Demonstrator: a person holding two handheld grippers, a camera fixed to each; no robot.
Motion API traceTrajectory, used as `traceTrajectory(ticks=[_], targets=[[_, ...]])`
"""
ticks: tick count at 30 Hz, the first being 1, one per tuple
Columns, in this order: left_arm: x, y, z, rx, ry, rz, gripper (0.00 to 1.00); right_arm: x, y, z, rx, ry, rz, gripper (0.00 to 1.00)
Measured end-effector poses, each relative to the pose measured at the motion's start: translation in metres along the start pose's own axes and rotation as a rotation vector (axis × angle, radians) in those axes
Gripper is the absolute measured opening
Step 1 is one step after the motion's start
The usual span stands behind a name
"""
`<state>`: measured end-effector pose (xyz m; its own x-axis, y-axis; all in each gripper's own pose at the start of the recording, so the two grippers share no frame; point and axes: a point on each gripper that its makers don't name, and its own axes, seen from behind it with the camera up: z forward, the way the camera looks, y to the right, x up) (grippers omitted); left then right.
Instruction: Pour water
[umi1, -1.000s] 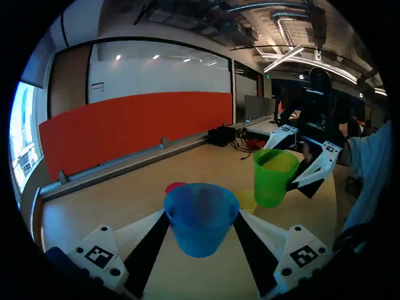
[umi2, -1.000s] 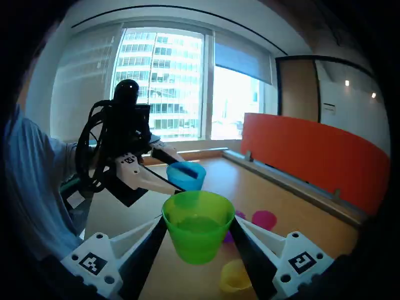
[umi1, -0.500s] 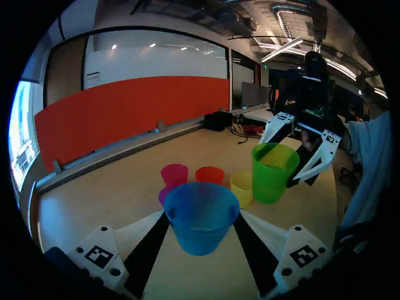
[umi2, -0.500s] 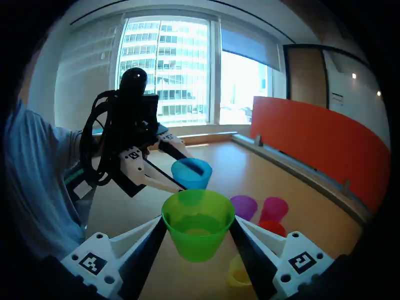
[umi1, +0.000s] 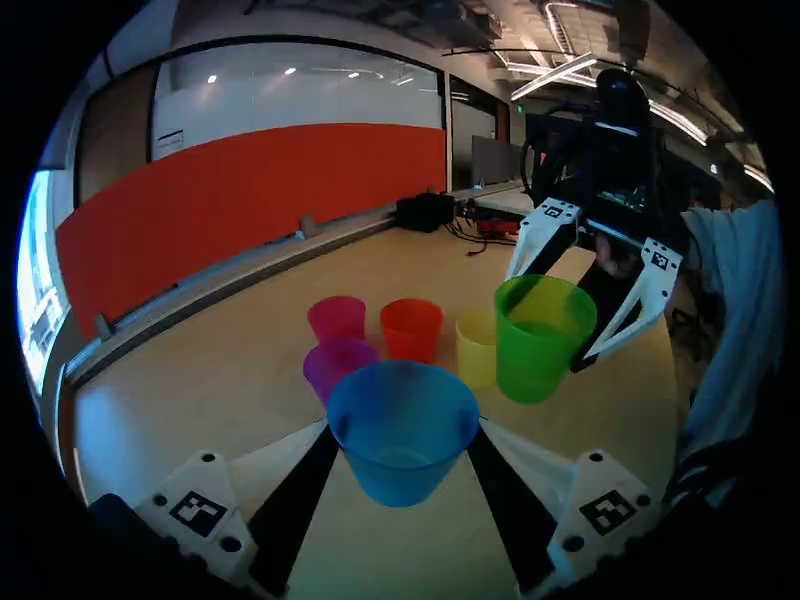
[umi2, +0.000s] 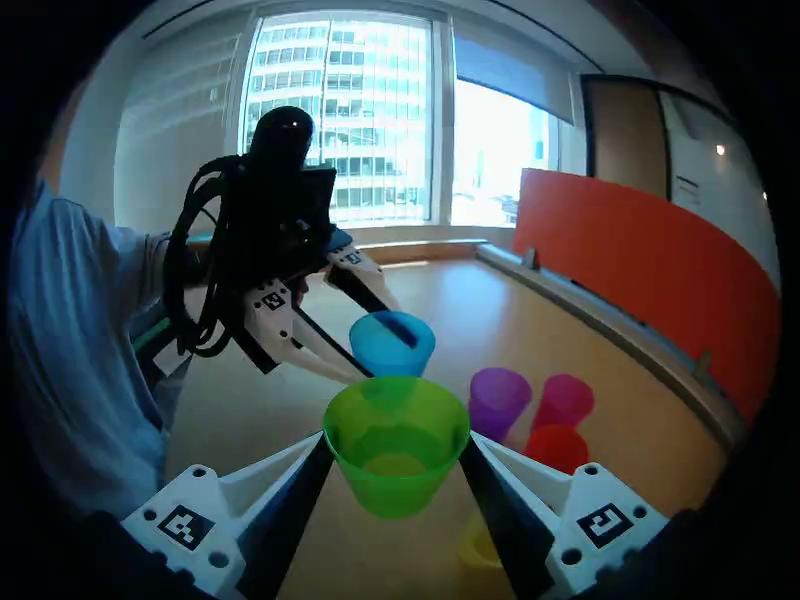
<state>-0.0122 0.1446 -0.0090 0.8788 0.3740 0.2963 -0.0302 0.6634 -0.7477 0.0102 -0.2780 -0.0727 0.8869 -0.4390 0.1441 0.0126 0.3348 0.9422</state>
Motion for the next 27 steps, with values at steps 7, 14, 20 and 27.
traceTrajectory(ticks=[7, 14, 20, 27], targets=[[-0.013, 0.002, 0.007, -0.02, -0.036, 0.008, 0.86, -0.013, 0.001, 0.008, 0.008, -0.038, -0.01, 0.9], [-0.025, 0.003, 0.016, -0.034, -0.068, 0.022, 0.86, -0.028, 0.001, 0.015, 0.016, -0.071, -0.024, 0.9], [-0.033, 0.005, 0.022, -0.046, -0.09, 0.028, 0.86, -0.042, 0.001, 0.019, 0.022, -0.101, -0.033, 0.9], [-0.042, 0.007, 0.027, -0.058, -0.114, 0.033, 0.86, -0.053, -0.002, 0.025, 0.031, -0.127, -0.04, 0.9]])
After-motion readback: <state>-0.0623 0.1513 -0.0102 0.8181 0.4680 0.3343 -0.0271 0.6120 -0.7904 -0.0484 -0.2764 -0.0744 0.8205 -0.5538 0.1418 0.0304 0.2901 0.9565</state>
